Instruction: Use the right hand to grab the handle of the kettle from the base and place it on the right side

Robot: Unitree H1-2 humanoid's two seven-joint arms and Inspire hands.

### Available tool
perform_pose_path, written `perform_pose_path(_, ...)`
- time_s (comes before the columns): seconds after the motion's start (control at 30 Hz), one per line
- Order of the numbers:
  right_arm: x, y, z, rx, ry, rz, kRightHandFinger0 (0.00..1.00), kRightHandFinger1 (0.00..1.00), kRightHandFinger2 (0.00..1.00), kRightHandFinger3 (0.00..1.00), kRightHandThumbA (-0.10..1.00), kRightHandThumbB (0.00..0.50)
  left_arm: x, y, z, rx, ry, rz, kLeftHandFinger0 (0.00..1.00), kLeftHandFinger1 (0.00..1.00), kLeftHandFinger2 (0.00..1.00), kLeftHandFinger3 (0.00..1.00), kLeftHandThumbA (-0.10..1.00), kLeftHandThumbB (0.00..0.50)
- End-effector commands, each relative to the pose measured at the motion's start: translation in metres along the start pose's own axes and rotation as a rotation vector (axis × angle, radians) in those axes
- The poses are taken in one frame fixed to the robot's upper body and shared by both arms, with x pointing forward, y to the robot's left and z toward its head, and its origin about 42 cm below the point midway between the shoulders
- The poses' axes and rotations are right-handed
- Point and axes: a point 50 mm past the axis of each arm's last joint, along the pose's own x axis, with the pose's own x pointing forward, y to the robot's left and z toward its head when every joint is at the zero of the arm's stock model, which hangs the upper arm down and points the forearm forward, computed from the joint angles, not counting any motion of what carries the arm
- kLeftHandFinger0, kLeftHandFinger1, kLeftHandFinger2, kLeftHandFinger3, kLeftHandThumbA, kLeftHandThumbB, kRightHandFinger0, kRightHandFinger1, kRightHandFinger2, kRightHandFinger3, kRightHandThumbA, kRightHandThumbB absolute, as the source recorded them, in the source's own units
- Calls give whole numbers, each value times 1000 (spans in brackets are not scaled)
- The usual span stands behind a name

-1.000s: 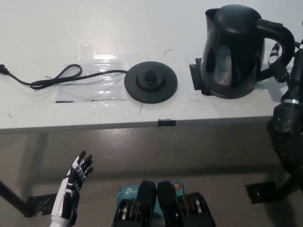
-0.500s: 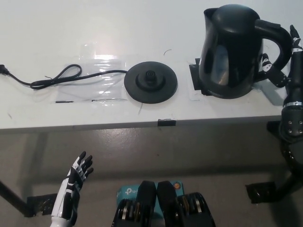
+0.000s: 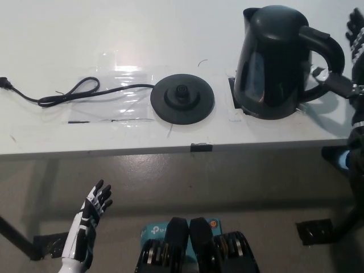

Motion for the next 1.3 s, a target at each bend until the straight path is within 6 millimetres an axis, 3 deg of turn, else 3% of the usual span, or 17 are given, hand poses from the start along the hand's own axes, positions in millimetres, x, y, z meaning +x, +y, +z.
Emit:
perform_pose_path(0.0,3,-19,48,108,-167,15,1000,1000,1000,1000,1000,500,11,8,13,19,-55,-14,1000,1000,1000,1000,1000,500)
perform_pose_path(0.23,-20,-23,65,117,-218,24,1000,1000,1000,1000,1000,500,7,7,11,15,-52,-18,1000,1000,1000,1000,1000,500)
perform_pose_path(0.4,-36,-22,84,100,-295,2,1000,1000,1000,1000,1000,500,18,9,16,25,-64,-11,1000,1000,1000,1000,1000,500)
perform_pose_path(0.5,-78,-6,116,15,-420,46,1000,1000,1000,1000,1000,500,28,11,22,35,-80,-19,1000,1000,1000,1000,1000,500)
perform_pose_path(0.6,-123,21,128,-49,-492,110,1000,1000,1000,1000,1000,437,32,14,23,34,-83,-23,1000,1000,1000,1000,1000,500)
perform_pose_path(0.63,-128,23,128,-51,-492,118,1000,1000,1000,1000,1000,431,32,14,23,33,-80,-24,1000,1000,1000,1000,1000,500)
perform_pose_path(0.7,-154,37,120,-104,-458,155,1000,1000,1000,1000,1000,414,29,13,21,42,-73,-24,1000,1000,1000,1000,1000,498)
perform_pose_path(0.77,-172,43,103,-65,-364,183,1000,1000,1000,1000,1000,446,26,12,19,41,-65,-31,1000,1000,1000,1000,1000,498)
perform_pose_path(0.9,-217,49,38,-9,-59,241,1000,1000,1000,1000,1000,402,16,11,13,43,-60,-36,1000,1000,1000,1000,1000,500)
perform_pose_path(1.03,-246,50,-10,-40,141,277,1000,1000,1000,1000,1000,347,6,8,9,45,-42,-38,1000,1000,1000,1000,1000,500)
perform_pose_path(1.07,-250,50,-18,-35,176,287,1000,1000,1000,1000,1000,370,4,9,7,45,-40,-39,1000,1000,1000,1000,1000,500)
perform_pose_path(1.1,-252,51,-22,-31,194,296,1000,1000,1000,1000,1000,378,2,9,7,45,-37,-39,1000,1000,1000,1000,1000,500)
perform_pose_path(1.17,-256,53,-26,-18,217,305,1000,1000,1000,1000,1000,443,-1,10,5,47,-31,-38,1000,1000,1000,1000,1000,500)
perform_pose_path(1.27,-267,53,-31,-6,252,321,1000,1000,1000,1000,1000,437,-6,8,1,39,-11,-41,1000,1000,1000,1000,1000,500)
